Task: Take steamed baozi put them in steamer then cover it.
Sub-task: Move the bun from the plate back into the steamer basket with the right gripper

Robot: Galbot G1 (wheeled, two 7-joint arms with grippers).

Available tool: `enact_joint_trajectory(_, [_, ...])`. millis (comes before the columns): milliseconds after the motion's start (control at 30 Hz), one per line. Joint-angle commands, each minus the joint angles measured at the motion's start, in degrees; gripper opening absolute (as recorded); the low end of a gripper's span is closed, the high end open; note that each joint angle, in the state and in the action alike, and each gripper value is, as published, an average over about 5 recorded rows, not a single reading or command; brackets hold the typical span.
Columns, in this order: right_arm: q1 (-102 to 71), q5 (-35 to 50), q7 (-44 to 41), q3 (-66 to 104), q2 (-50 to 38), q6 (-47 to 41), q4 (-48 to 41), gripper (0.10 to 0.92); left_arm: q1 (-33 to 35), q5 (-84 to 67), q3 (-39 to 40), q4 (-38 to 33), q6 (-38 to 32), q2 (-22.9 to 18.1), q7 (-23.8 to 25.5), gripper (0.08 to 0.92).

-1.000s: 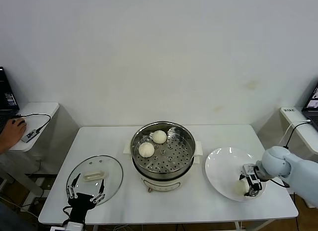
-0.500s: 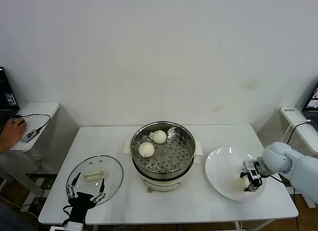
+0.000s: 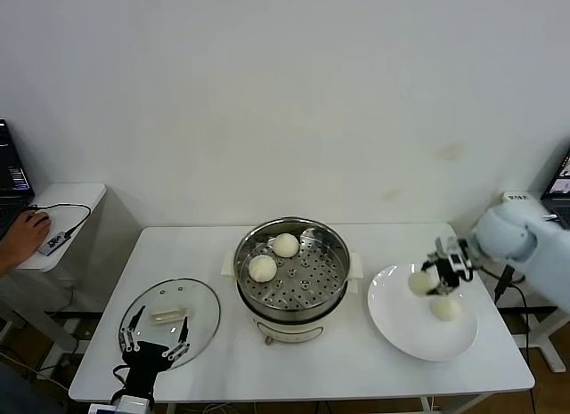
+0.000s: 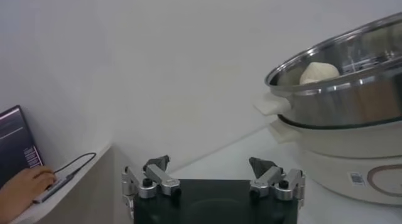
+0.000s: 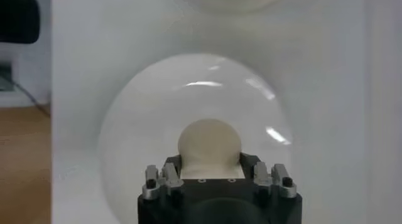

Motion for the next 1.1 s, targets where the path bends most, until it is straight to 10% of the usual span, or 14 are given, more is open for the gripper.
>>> enact_joint_trajectory(33, [25.0, 8.9, 0.3, -13.5, 7.4, -0.7, -0.4, 0.593, -0.2, 0.0, 0.1, -0.1, 0.0, 0.0, 0.0, 0.823])
enact_joint_trajectory(533, [27.9, 16.5, 6.6, -22.1, 30.3, -1.2, -0.1, 0.594, 0.7, -0.7, -2.1, 0.2, -0.6, -0.6, -0.3, 0.823])
enact_joint_trajectory(1100, [21.8, 0.2, 7.3, -28.4, 36.7, 20.6, 0.2, 0.594, 1.7, -1.2, -3.8, -0.6, -0.9, -1.5, -0.6, 0.823])
